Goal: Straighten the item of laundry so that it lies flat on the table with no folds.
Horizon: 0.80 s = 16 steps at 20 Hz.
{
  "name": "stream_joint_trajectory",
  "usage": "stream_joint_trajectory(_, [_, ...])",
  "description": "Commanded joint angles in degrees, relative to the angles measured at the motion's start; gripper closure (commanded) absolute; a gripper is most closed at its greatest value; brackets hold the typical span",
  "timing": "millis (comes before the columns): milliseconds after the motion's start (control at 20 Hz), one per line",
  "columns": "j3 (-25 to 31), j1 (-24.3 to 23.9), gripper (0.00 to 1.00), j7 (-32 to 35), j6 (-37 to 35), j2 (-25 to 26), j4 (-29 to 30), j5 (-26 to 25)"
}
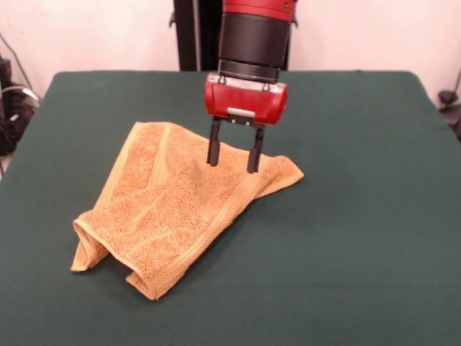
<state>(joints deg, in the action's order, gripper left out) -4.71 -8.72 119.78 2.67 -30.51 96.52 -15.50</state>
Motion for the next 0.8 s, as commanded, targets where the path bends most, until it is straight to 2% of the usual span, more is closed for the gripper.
stream_joint_trajectory(50, [5.5, 0.7, 0.00, 9.1, -1.6, 5.7, 2.3, 3.5])
stream_joint_trajectory(800, [3.5, 3.8, 0.00, 12.3, 0.3, 7.2, 5.1, 7.7])
